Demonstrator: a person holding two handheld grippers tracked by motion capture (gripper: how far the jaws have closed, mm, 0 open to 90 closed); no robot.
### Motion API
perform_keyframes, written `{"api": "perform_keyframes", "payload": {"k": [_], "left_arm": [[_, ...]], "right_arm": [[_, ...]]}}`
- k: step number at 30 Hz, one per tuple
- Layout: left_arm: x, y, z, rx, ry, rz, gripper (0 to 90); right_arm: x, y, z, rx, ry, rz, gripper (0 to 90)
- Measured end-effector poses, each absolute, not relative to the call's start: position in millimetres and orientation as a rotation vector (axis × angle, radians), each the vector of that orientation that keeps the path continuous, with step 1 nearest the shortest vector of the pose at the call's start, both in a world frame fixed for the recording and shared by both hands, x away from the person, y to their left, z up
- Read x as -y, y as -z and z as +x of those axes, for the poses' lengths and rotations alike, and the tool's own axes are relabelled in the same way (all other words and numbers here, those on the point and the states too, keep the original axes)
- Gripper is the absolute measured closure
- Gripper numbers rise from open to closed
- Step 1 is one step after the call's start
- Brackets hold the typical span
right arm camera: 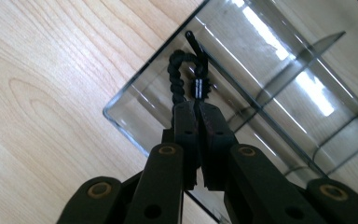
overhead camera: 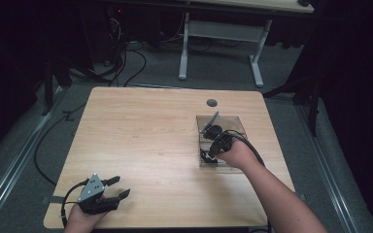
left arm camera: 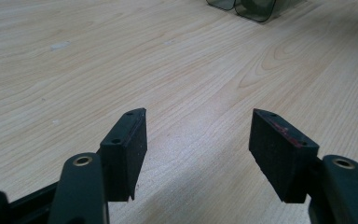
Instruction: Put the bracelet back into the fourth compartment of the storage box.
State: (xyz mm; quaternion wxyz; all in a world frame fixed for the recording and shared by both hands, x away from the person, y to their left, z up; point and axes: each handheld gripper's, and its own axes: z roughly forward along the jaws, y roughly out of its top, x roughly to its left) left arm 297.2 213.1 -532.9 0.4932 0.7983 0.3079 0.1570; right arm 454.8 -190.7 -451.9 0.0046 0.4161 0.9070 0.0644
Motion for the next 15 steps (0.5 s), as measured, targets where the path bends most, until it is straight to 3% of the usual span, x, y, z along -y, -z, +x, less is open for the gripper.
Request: {"api": "perform_keyframes", "payload": {"k": [15], "left_arm": [[-213.2, 533.1, 297.1, -0.747, -0.381, 1.933, 37.2]], "right_arm": [[209.4, 438.3, 438.1, -2.821, -0.241, 1.342, 83.9]]}}
